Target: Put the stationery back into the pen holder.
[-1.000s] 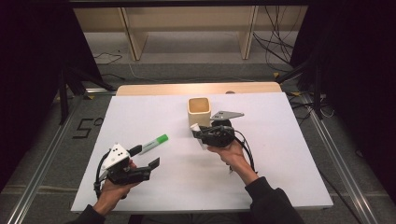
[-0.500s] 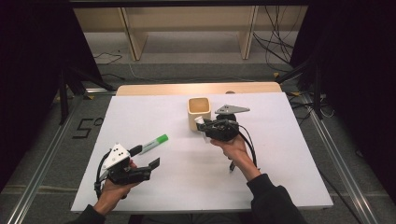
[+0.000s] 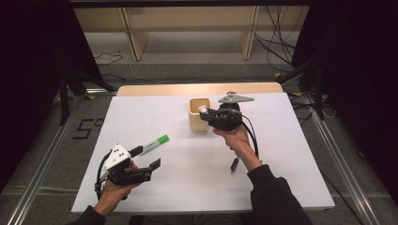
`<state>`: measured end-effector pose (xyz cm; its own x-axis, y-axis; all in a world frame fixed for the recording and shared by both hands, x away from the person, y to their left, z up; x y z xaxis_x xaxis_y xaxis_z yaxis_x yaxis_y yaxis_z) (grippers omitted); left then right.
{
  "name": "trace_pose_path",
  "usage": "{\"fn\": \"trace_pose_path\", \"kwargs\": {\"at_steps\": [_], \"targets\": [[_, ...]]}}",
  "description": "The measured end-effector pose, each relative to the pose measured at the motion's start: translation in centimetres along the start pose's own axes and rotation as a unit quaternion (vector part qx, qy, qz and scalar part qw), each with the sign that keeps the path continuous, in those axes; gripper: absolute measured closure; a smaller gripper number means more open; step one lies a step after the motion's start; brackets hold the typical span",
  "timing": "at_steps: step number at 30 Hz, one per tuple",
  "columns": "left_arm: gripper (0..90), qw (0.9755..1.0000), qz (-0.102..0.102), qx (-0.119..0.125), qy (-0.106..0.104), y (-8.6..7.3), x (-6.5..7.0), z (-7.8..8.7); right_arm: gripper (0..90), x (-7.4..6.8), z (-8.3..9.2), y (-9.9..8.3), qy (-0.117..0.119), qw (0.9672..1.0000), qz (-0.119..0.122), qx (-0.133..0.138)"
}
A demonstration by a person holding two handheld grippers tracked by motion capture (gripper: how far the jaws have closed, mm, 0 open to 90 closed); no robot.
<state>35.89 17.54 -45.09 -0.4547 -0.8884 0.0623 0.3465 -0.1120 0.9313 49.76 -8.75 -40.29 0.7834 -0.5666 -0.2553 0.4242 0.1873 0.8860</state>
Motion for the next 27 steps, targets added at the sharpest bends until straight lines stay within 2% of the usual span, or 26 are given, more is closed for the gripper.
{"fn": "trace_pose_path", "kwargs": {"at_steps": [27], "targets": [[15.4,1.0,-0.001,0.0,-0.001,0.0,0.0,0.1,67.7,1.6,-1.8,3.7,-0.03,0.9995,-0.003,0.011]]}}
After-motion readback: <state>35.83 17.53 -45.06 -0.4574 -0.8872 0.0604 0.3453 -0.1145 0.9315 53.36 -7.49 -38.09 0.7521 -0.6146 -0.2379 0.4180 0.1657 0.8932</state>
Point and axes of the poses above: each handheld gripper's, and its own axes: z roughly backward along the jaws, y roughly out of its top, x roughly to its right, the point moved 5 cm from there along -z, roughly forward along the jaws, and after that the axes turned 10 degrees about y, right-handed, at the moved point
